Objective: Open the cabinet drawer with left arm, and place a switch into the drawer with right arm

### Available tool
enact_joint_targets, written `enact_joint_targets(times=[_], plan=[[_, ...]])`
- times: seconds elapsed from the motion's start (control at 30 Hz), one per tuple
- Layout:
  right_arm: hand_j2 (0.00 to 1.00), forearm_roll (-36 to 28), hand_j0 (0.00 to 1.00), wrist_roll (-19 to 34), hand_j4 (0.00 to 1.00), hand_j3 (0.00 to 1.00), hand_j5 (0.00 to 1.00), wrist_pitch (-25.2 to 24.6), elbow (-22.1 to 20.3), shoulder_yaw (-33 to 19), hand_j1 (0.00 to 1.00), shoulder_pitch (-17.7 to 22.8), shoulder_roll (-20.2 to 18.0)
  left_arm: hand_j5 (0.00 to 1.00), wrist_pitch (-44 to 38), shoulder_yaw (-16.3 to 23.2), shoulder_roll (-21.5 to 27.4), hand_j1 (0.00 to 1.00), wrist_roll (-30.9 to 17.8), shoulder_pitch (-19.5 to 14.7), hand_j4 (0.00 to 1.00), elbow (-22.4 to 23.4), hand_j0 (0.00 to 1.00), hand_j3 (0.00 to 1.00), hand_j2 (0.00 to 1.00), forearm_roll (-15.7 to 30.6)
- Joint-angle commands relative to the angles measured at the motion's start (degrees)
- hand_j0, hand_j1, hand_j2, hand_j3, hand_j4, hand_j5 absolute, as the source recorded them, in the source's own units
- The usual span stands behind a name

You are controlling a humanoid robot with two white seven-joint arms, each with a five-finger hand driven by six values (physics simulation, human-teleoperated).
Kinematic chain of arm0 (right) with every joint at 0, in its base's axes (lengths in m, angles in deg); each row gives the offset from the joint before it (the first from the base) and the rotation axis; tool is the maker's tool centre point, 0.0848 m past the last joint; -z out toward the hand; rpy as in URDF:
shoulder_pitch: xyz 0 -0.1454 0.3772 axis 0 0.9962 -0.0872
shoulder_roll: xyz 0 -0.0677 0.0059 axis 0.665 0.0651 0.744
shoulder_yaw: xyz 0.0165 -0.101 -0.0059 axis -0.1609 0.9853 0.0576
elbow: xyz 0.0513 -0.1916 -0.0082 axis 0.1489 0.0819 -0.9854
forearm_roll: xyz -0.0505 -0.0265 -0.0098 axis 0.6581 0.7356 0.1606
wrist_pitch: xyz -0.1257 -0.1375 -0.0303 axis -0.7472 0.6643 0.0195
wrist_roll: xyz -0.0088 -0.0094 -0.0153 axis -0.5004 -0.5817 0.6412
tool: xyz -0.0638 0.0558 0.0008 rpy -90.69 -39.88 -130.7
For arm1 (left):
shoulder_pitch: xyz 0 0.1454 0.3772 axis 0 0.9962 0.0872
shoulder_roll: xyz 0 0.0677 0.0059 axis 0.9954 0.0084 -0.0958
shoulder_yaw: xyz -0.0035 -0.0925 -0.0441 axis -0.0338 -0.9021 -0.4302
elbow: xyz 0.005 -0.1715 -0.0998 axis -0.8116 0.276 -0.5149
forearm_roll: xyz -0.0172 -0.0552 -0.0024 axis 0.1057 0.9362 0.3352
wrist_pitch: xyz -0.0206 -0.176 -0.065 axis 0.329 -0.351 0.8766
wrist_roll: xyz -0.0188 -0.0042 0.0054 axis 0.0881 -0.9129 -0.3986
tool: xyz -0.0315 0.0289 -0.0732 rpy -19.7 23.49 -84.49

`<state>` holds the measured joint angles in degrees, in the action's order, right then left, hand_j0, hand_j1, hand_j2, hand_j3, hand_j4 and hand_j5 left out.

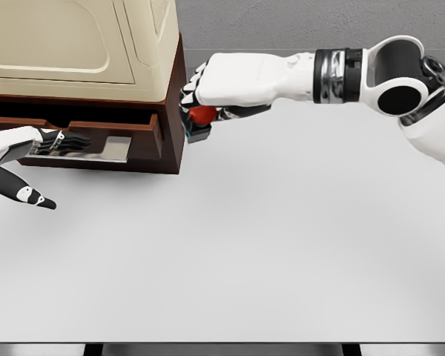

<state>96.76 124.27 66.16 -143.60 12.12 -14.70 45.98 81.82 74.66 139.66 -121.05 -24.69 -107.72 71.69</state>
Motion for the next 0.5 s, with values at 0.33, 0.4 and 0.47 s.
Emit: enact_joint_targets(times=[0.33, 0.4, 0.47], plan=[[0.49, -0.22, 0.49, -0.04, 0.49, 0.49, 0.49, -3.85, -0.04, 2.61, 0.49, -2.2, 3.28, 1.0, 0.1, 1.45, 0.42, 1.0, -1.34, -0.08, 1.0, -0.46, 1.0, 1.0, 1.0, 4.2], [0.49, -0.22, 0.49, -0.04, 0.49, 0.49, 0.49, -4.9, -1.09, 2.96, 0.49, -2.46, 3.63, 1.0, 0.1, 1.45, 0.33, 1.0, -1.34, 0.01, 1.0, -0.46, 1.0, 1.0, 1.0, 4.29], [0.49, -0.22, 0.49, -0.04, 0.49, 0.49, 0.49, -5.26, -1.27, 3.49, 0.49, -2.81, 3.9, 1.0, 0.1, 1.45, 0.33, 1.0, -1.34, 0.01, 1.0, -0.46, 1.0, 1.0, 1.0, 4.91]])
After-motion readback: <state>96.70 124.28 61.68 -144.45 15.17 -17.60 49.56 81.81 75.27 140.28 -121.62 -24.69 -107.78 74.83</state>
